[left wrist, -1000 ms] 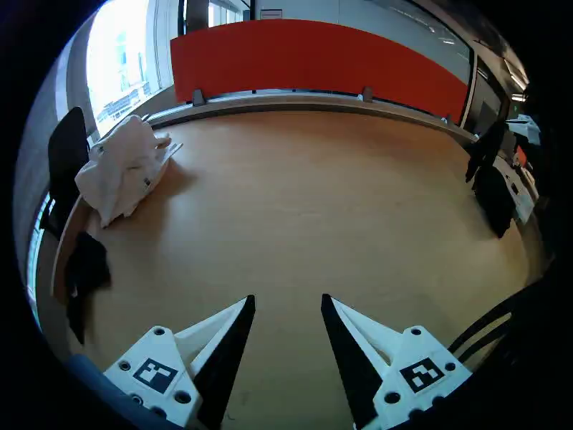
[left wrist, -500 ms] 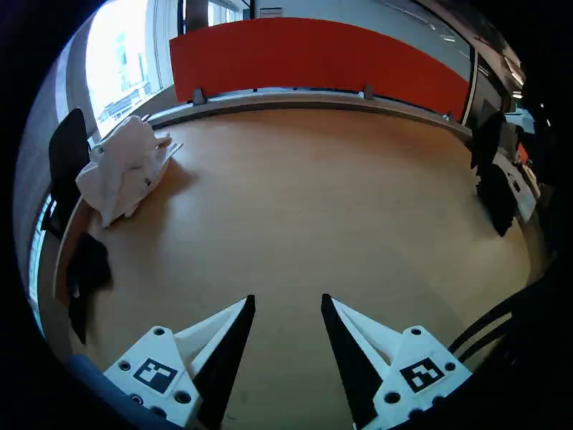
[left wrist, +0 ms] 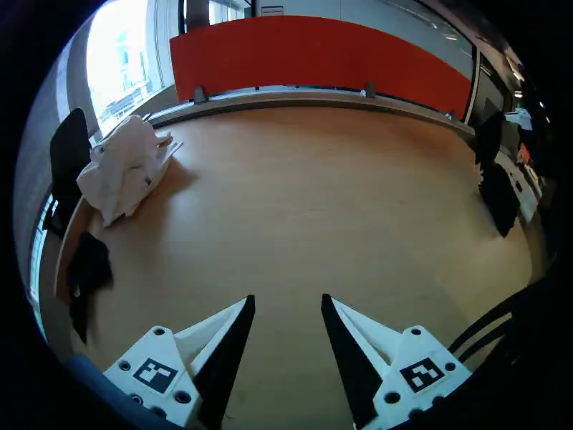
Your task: Fold towel
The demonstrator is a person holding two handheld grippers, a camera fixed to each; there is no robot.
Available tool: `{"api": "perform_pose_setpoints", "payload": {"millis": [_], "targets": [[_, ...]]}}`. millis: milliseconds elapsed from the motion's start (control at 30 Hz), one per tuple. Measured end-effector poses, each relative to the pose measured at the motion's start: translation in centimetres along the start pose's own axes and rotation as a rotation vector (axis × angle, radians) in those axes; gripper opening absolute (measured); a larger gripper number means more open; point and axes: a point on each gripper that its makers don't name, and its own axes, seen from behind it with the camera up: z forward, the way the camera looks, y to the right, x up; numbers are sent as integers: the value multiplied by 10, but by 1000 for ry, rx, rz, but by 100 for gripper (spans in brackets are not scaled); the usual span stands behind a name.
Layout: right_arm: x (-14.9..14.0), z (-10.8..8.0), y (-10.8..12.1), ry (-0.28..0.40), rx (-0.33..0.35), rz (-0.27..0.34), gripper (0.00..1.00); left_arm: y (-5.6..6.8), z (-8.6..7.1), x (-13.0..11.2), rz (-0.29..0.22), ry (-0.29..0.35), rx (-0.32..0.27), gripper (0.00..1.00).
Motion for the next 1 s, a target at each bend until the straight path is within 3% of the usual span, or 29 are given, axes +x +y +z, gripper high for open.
{"api": "perform_pose_setpoints", "payload": {"millis": [567, 1000], "targets": [[-4, 2, 48, -26, -47, 14, 4, 6, 4, 4, 5, -5, 4, 67], [-19, -4, 57, -43, -50, 33, 4, 11, 6, 8, 11, -4, 3, 67]]}}
